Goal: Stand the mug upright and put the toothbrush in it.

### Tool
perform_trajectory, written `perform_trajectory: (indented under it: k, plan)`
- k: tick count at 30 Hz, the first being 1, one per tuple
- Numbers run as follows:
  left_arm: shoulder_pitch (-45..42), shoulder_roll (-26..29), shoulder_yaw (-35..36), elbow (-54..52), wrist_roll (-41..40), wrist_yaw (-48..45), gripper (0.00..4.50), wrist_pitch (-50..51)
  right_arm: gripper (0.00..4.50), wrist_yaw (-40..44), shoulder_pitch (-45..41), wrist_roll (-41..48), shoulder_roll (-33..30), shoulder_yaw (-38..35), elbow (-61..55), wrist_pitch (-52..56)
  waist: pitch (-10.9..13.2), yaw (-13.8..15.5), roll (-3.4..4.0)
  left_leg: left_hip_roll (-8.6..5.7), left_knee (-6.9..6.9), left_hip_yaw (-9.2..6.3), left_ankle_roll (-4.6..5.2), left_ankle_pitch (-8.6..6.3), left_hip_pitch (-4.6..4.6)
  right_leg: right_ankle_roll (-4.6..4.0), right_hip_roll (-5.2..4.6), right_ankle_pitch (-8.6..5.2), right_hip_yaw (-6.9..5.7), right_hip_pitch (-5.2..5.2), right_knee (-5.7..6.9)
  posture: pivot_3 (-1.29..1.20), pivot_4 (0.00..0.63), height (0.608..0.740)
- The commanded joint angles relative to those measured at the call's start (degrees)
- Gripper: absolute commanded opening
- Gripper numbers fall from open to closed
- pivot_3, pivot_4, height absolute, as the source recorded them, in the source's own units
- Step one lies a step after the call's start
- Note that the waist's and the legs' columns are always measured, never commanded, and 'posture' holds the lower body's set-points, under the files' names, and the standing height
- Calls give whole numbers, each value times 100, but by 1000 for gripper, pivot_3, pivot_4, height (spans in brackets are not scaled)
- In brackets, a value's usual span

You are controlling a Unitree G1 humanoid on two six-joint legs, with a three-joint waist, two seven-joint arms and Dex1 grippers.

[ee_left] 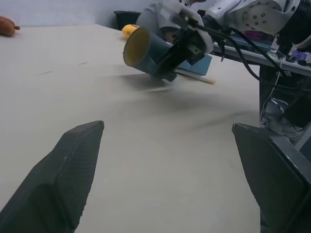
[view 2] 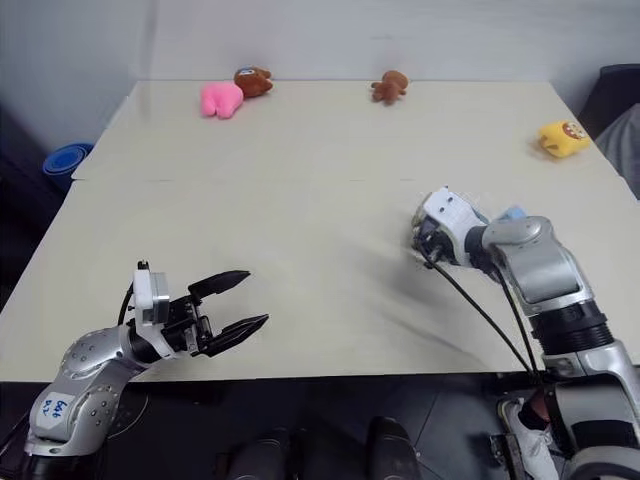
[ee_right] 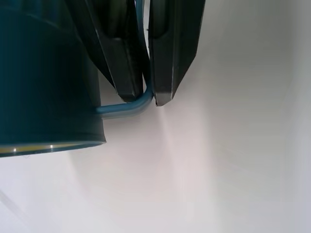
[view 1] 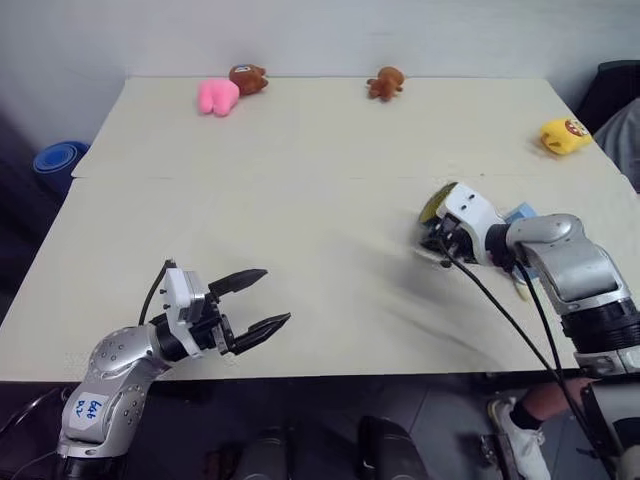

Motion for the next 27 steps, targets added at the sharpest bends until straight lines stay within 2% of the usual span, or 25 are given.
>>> perform_trajectory:
  k: [1, 5, 7, 10, 15, 18, 21, 24, 27]
  plan:
    - [-8, -46, 139, -160, -26, 139, 4500, -69, 19, 260, 128, 909, 690, -481, -637, -650, 3, -42, 6, 2, 0, 0, -1, -1, 0, 0, 2, 0, 0, -3, 6, 0, 150, 740]
    - [-62, -80, 218, -118, -65, 267, 4500, -65, 19, 28, 503, 1265, 1807, -493, -614, -1204, 4, -33, 7, 1, 3, -13, -3, -2, -1, 4, 0, 2, -2, -8, 26, 0, 150, 740]
    - [-81, -74, 219, -100, -55, 280, 4500, -64, 19, 5, 603, 1158, 2104, -353, -412, -1405, 4, 0, 7, -2, 5, -17, -3, -2, -3, 5, -2, 3, -4, -6, 25, 0, 150, 740]
    - [-119, -53, 221, -71, -47, 286, 4500, -67, 19, 12, 689, 918, 2374, -177, 40, -1767, 4, 21, 8, -7, 9, -20, -3, -2, -4, 6, -4, 3, -3, -3, 23, 0, 150, 740]
    - [-152, -24, 262, -75, -39, 282, 4500, -60, 19, 222, 718, 504, 2433, -9, 946, -2608, 5, -13, 9, -7, 6, -21, -3, -2, -1, 6, -3, 3, -3, -3, 26, 0, 150, 740]
    - [-125, -27, 292, -110, -42, 290, 4500, -53, 792, 309, 754, 520, 2337, -84, 1031, -2770, 5, -18, 9, -5, 7, -24, -4, -1, 6, 6, -2, 3, -4, 5, 29, 0, 150, 740]
    - [-63, -18, 318, -128, -47, 274, 4500, -60, 1783, 459, 879, 565, 2077, -180, 798, -2791, 6, -18, 11, -6, 7, -25, -4, -1, 3, 6, -3, 3, -4, 3, 28, 0, 150, 740]
    - [-42, -19, 322, -142, -54, 278, 4500, -49, 2799, 609, 1074, 678, 1630, -321, 383, -2605, 6, 7, 11, -6, 7, -27, -4, -2, 3, 6, -3, 3, -5, 3, 28, 0, 150, 740]
    - [12, -23, 331, -130, -54, 246, 4500, -68, 3862, 891, 1487, 907, 870, -642, -258, -2233, 6, 30, 11, -6, 7, -26, -4, -2, 0, 6, -4, 3, -5, 4, 21, 0, 150, 740]
